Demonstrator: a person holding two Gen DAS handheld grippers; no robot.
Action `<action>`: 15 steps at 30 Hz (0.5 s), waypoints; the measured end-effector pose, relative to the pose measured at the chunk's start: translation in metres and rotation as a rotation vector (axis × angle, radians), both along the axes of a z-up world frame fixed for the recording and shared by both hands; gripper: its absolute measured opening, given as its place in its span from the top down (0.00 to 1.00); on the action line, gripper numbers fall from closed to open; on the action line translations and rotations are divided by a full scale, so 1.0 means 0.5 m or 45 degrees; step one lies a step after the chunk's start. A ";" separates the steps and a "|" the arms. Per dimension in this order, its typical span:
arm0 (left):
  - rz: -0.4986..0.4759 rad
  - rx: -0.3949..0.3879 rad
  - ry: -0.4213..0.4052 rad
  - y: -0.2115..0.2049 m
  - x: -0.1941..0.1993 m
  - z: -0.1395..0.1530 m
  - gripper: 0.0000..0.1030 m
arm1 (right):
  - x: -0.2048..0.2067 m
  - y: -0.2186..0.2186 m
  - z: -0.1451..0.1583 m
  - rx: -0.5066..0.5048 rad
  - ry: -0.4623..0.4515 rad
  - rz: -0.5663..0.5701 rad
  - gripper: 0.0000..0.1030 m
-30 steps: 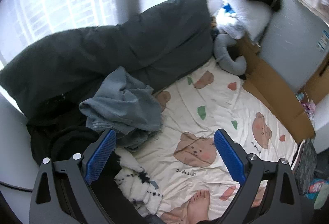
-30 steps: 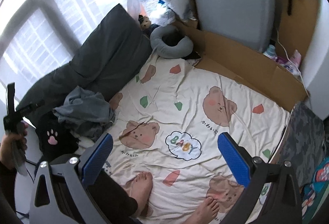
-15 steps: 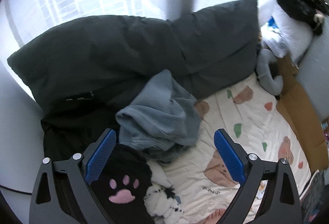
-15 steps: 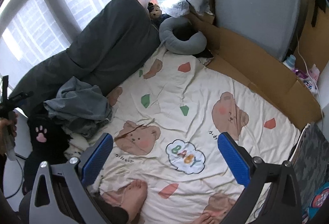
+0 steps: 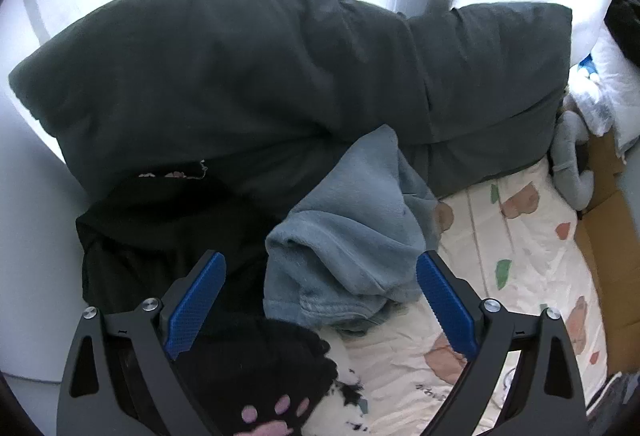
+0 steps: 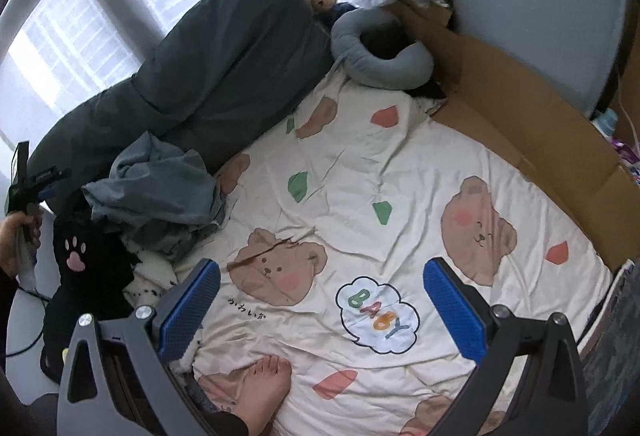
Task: Fold clothes
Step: 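Move the left gripper to the blue jeans and grasp a leg hem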
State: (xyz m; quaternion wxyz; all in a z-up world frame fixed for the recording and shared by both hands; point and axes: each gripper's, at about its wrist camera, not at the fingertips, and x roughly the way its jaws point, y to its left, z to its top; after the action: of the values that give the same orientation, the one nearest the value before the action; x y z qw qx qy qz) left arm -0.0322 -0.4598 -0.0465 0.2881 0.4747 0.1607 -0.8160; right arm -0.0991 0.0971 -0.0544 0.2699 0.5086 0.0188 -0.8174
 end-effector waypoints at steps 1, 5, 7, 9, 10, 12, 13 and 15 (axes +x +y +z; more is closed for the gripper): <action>0.002 0.005 -0.009 -0.006 -0.005 -0.008 0.07 | -0.005 -0.006 -0.007 0.000 -0.009 0.017 0.00; 0.040 0.053 -0.041 -0.031 -0.015 -0.040 0.07 | -0.023 -0.033 -0.038 0.000 -0.052 0.092 0.00; 0.073 0.078 -0.056 -0.047 -0.015 -0.058 0.07 | -0.031 -0.048 -0.055 0.000 -0.082 0.137 0.00; 0.105 0.101 -0.065 -0.061 -0.013 -0.073 0.07 | -0.038 -0.062 -0.071 0.000 -0.092 0.175 0.00; 0.118 0.123 -0.063 -0.066 -0.013 -0.080 0.07 | -0.041 -0.067 -0.078 -0.007 -0.096 0.193 0.00; 0.132 0.157 -0.064 -0.072 -0.015 -0.096 0.07 | -0.048 -0.075 -0.096 -0.009 -0.103 0.218 0.00; 0.133 0.175 -0.063 -0.073 -0.017 -0.104 0.07 | -0.051 -0.079 -0.105 -0.009 -0.107 0.230 0.00; 0.133 0.210 -0.060 -0.076 -0.021 -0.119 0.07 | -0.055 -0.082 -0.119 -0.019 -0.100 0.239 0.01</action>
State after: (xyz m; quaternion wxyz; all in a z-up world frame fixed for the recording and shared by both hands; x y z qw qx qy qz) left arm -0.0428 -0.4977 -0.1061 0.2940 0.5070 0.2450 -0.7723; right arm -0.1268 0.0563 -0.1140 0.3496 0.5344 0.0498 -0.7680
